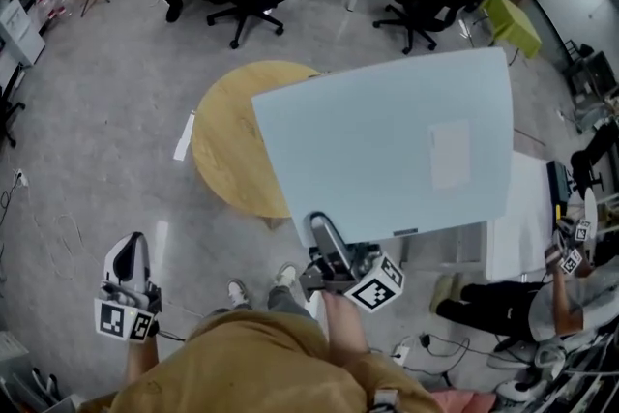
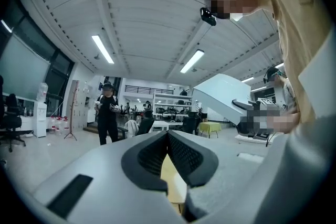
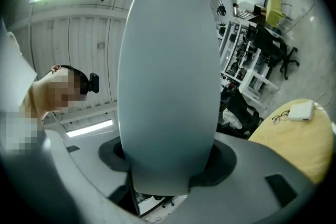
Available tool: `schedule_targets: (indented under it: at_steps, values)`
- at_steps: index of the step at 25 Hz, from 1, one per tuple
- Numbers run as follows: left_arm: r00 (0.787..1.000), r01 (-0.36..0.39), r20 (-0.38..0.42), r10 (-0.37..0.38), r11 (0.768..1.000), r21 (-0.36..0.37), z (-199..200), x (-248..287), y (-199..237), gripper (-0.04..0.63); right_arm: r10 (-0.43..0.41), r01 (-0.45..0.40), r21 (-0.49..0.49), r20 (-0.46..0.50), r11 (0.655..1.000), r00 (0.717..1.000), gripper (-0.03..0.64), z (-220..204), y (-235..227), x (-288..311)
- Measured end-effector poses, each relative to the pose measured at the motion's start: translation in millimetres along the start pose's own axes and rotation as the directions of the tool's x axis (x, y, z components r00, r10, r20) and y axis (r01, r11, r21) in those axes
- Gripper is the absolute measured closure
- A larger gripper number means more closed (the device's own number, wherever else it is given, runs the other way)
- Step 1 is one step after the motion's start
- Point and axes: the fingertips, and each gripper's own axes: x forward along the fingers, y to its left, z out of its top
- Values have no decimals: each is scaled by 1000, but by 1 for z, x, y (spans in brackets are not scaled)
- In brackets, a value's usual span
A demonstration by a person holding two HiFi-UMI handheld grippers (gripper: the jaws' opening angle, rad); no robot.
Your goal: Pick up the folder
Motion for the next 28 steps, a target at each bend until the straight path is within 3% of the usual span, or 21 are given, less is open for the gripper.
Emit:
schedule_targets:
  at_steps: [11,17,28]
  values:
    - [997,-1,83,-2,999,42,47,5,0,592,-21,34,-196,69,980,997,351,66,48,-24]
    - [993,-7,117,0,998,64,68,12,-5,592,-75,107,-338,106,935,991,351,105,59,-43]
    - [989,-14,145,3,997,72,88,38,-10,592,-69,148,-365,220,919,973,353,166,64,-52]
